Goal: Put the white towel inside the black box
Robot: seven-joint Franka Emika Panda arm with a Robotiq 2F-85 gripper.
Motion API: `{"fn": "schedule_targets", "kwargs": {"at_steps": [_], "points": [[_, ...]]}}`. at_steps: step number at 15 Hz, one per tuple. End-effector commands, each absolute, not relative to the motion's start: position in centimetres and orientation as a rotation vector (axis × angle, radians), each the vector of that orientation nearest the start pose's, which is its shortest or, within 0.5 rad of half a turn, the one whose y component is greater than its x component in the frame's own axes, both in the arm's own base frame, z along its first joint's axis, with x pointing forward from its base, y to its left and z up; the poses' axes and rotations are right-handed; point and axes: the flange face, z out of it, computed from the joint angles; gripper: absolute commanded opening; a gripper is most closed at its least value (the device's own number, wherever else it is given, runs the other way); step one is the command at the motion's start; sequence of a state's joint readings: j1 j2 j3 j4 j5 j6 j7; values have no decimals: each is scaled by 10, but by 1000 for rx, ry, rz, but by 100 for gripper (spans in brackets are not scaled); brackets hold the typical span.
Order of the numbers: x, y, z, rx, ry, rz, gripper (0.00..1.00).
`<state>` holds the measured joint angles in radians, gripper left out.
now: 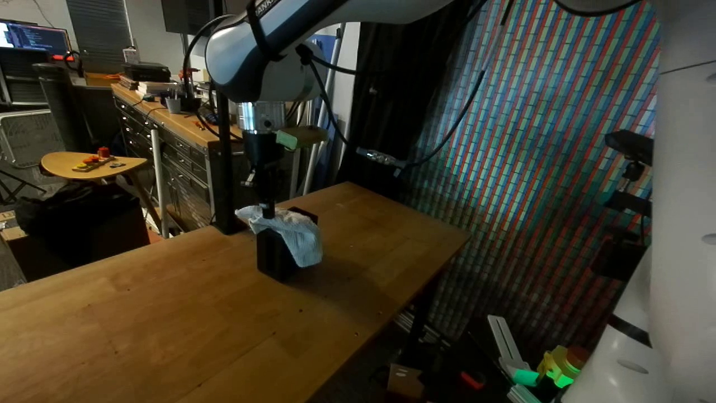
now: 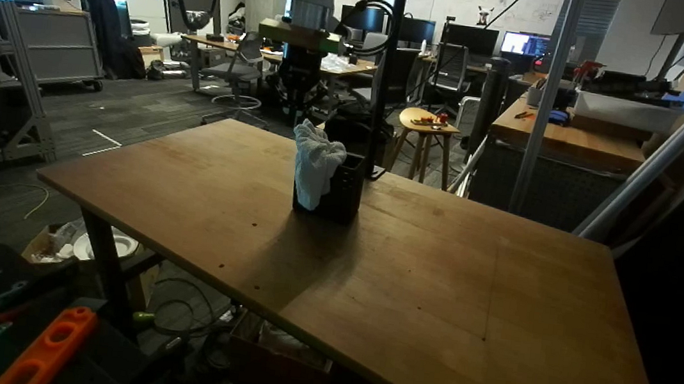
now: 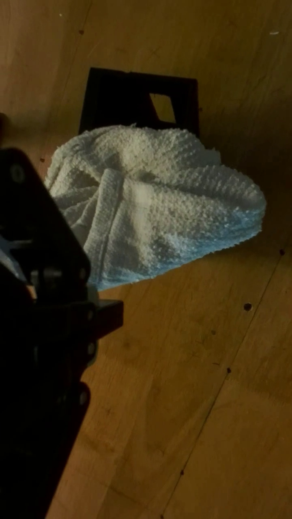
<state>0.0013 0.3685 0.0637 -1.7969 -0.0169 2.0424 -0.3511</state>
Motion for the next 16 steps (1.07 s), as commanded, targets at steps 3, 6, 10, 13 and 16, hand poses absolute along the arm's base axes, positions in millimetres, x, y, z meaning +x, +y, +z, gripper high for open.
{"fn": "schedule_targets", "kwargs": {"at_steps": [3, 6, 10, 13, 16], "points": [[650, 15, 323, -3003, -688, 182, 0], [651, -7, 311, -2996, -693, 197, 0], [650, -33, 302, -2985, -687, 201, 0], [651, -44, 297, -2970, -694, 199, 0], [654, -47, 295, -2957, -721, 190, 0]]}}
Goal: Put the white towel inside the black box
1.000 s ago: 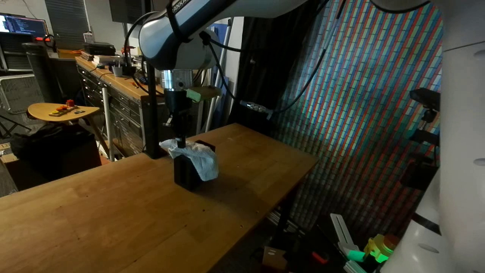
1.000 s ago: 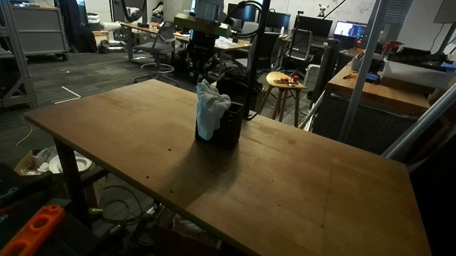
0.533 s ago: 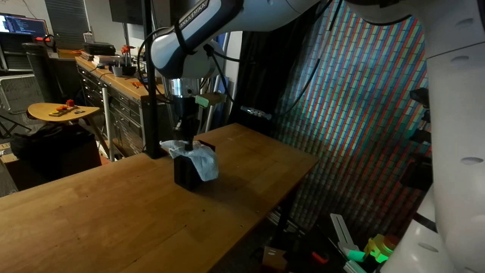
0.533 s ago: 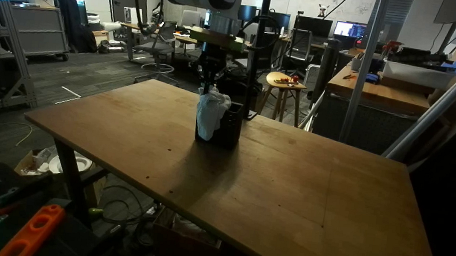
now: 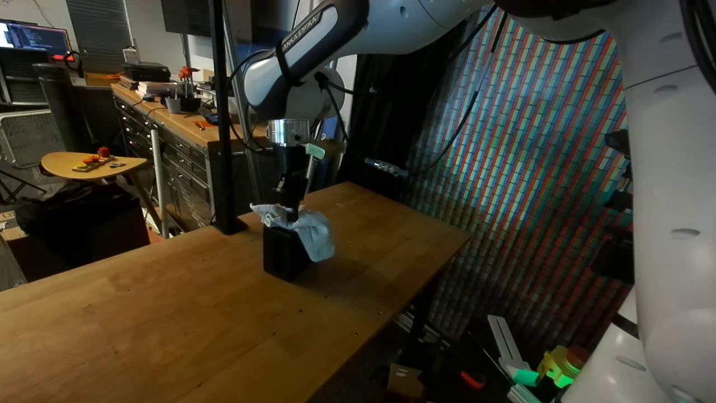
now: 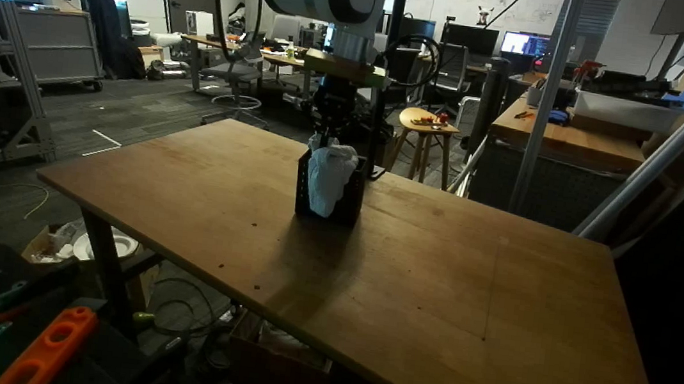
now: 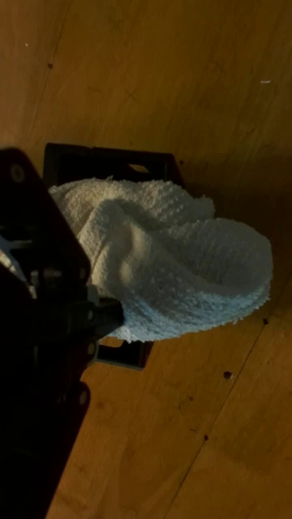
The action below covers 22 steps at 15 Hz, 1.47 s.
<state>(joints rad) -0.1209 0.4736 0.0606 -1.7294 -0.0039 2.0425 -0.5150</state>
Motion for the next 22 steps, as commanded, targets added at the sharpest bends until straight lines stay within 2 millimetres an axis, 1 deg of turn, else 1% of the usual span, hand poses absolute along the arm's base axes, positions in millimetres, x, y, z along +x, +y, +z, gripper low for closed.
{"fn": "schedule_targets", "kwargs": {"at_steps": [1, 8, 11, 15, 16, 20, 22], "points": [[655, -48, 295, -2955, -731, 187, 0], [673, -60, 289, -2964, -792, 169, 0], [679, -58, 277, -2943, -809, 170, 0], [680, -48, 249, -2891, -833, 198, 0], [678, -43, 239, -2873, -842, 212, 0], [665, -20, 196, -2749, -854, 267, 0], [658, -11, 180, -2691, -841, 279, 0]]}}
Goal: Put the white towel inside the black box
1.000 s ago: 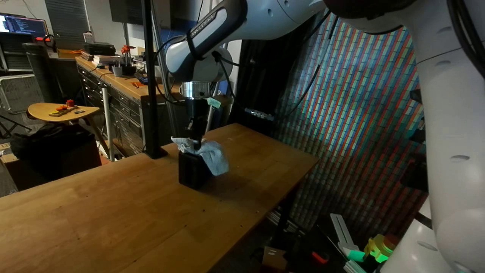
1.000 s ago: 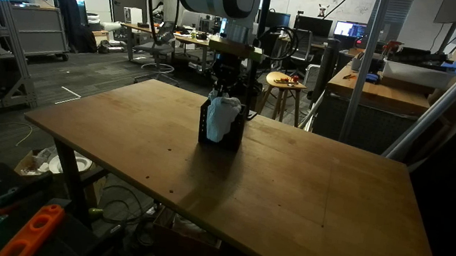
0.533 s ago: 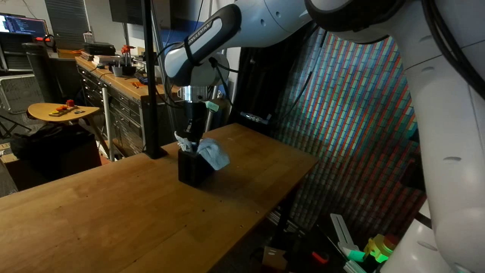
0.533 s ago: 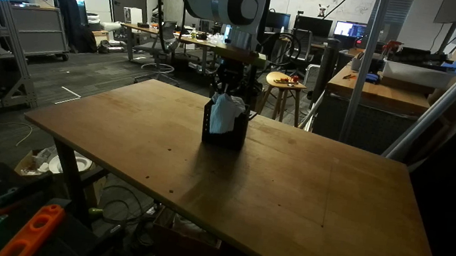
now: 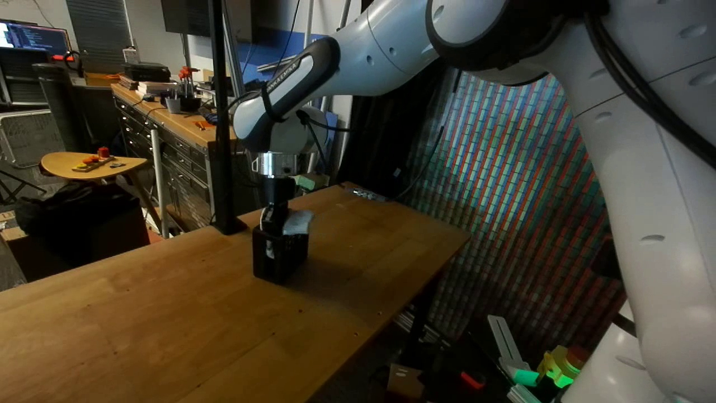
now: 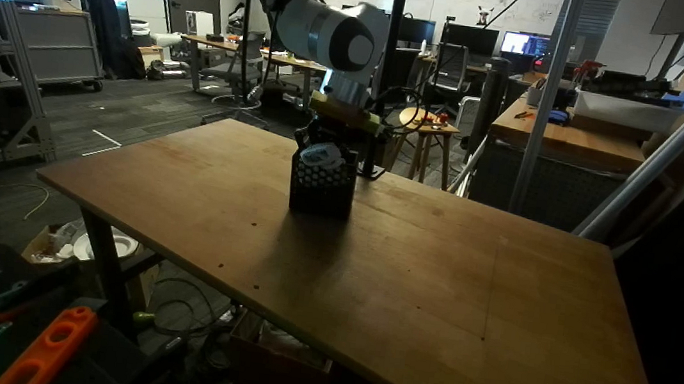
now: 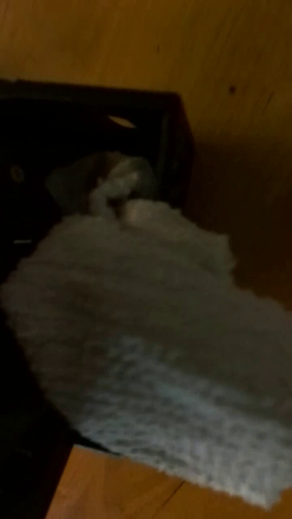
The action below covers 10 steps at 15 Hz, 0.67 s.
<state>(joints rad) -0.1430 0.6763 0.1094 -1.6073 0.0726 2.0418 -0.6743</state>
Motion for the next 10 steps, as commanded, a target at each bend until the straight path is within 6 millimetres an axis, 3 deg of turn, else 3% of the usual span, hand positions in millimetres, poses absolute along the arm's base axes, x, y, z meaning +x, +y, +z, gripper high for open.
{"fn": "schedule_targets", "kwargs": {"at_steps": [1, 5, 10], "points": [[654, -9, 172, -2663, -823, 281, 0], [642, -18, 172, -2610, -741, 257, 0], [634, -35, 220, -2654, -743, 241, 0]]}}
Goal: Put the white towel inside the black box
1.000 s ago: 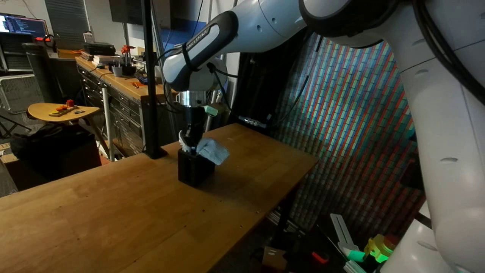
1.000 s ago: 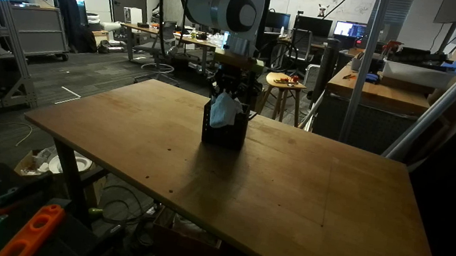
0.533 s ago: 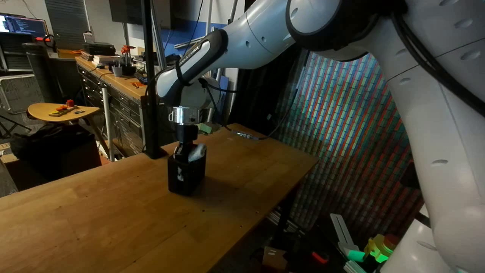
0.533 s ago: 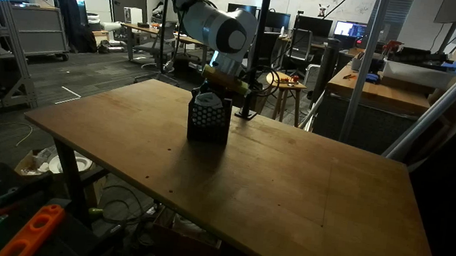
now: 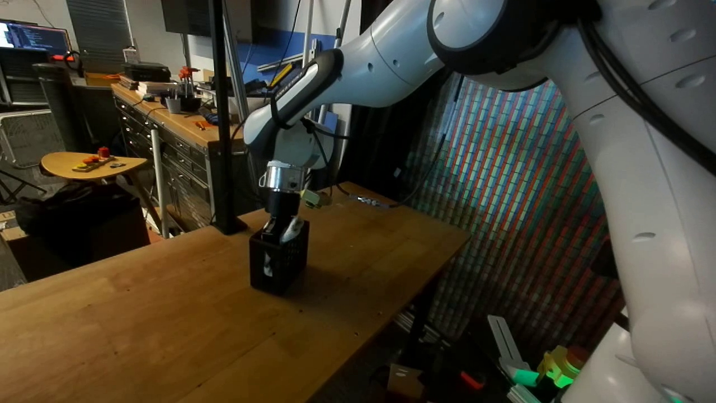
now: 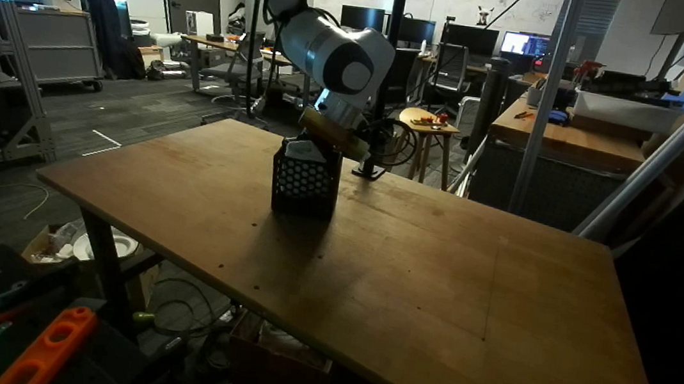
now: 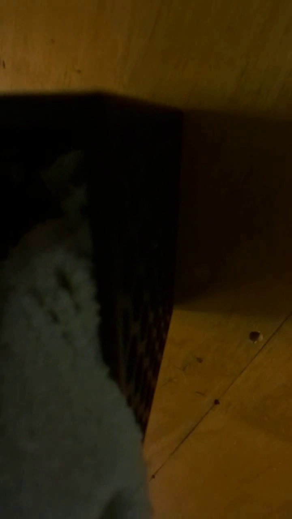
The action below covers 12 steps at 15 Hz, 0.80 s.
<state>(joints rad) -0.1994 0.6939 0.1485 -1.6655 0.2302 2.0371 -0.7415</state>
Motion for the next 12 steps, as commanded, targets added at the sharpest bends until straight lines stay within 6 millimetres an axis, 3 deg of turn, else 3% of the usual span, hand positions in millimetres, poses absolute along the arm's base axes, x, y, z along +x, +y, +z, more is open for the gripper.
{"fn": "schedule_targets", "kwargs": {"at_steps": [1, 8, 12], "points": [[634, -37, 233, -2670, -751, 231, 0], [635, -28, 338, -2731, -808, 146, 0], [616, -30, 366, -2791, -676, 137, 0]]}}
